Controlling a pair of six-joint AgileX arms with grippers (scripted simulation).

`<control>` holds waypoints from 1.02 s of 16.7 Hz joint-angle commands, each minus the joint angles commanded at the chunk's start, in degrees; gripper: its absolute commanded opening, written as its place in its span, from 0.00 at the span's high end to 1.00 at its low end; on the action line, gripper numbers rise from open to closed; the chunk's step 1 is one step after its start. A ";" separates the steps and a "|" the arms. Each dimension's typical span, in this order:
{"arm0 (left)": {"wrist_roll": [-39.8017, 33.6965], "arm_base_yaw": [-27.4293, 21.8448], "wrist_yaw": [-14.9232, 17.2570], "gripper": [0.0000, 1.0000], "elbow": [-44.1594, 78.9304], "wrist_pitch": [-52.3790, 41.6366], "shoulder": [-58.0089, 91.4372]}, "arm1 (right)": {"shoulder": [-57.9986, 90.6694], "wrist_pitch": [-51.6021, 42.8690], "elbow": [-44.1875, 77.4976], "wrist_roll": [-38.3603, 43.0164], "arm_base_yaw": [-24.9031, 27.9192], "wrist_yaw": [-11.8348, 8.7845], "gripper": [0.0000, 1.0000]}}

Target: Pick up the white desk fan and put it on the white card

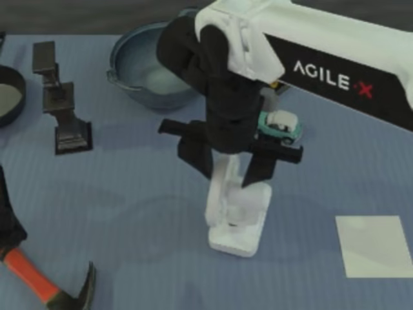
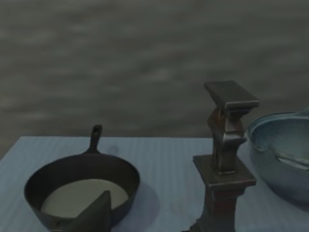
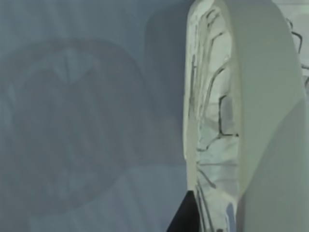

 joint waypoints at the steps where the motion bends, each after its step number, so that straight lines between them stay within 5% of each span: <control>1: 0.00 0.00 0.00 0.00 0.00 0.00 0.00 | 0.00 0.00 0.00 0.00 0.00 0.00 1.00; 10: 0.00 0.00 0.00 0.00 0.00 0.00 0.00 | -0.29 -0.21 0.05 0.01 -0.11 0.02 1.00; 17: 0.00 0.00 0.00 0.00 0.00 0.00 0.00 | 0.96 -11.32 12.48 0.02 0.30 0.05 1.00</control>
